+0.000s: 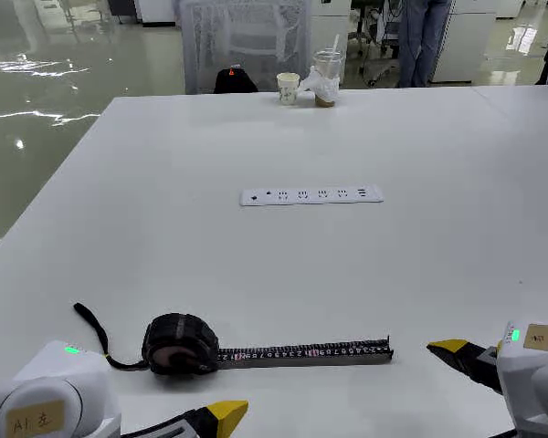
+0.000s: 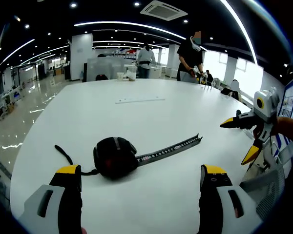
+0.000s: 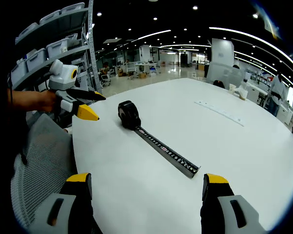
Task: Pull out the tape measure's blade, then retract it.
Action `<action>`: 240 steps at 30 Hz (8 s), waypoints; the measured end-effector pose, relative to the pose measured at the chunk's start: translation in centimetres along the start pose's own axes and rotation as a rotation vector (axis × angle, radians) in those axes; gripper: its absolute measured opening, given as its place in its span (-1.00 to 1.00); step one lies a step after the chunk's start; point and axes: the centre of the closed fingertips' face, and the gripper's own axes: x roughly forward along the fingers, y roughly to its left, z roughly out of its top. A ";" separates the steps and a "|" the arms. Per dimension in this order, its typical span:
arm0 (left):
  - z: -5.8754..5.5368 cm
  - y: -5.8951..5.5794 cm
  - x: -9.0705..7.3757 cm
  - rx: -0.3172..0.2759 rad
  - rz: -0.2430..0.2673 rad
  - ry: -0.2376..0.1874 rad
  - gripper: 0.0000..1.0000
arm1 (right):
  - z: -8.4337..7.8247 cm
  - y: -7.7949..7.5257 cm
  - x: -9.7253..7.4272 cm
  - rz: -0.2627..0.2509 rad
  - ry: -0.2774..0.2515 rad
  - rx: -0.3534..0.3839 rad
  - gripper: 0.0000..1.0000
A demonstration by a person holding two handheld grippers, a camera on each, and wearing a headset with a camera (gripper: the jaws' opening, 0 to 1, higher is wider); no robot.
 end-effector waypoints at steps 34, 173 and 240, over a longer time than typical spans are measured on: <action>-0.5 0.8 3.6 -0.018 0.001 0.040 0.98 | -2.4 -5.1 1.8 0.177 0.184 -0.225 0.45; -2.1 5.9 9.5 -0.133 0.229 0.211 0.14 | -4.2 -9.3 7.7 0.327 0.370 -0.498 -0.80; -2.1 6.1 9.4 -0.170 0.204 0.218 0.15 | -2.6 -7.6 9.4 0.355 0.358 -0.510 -0.80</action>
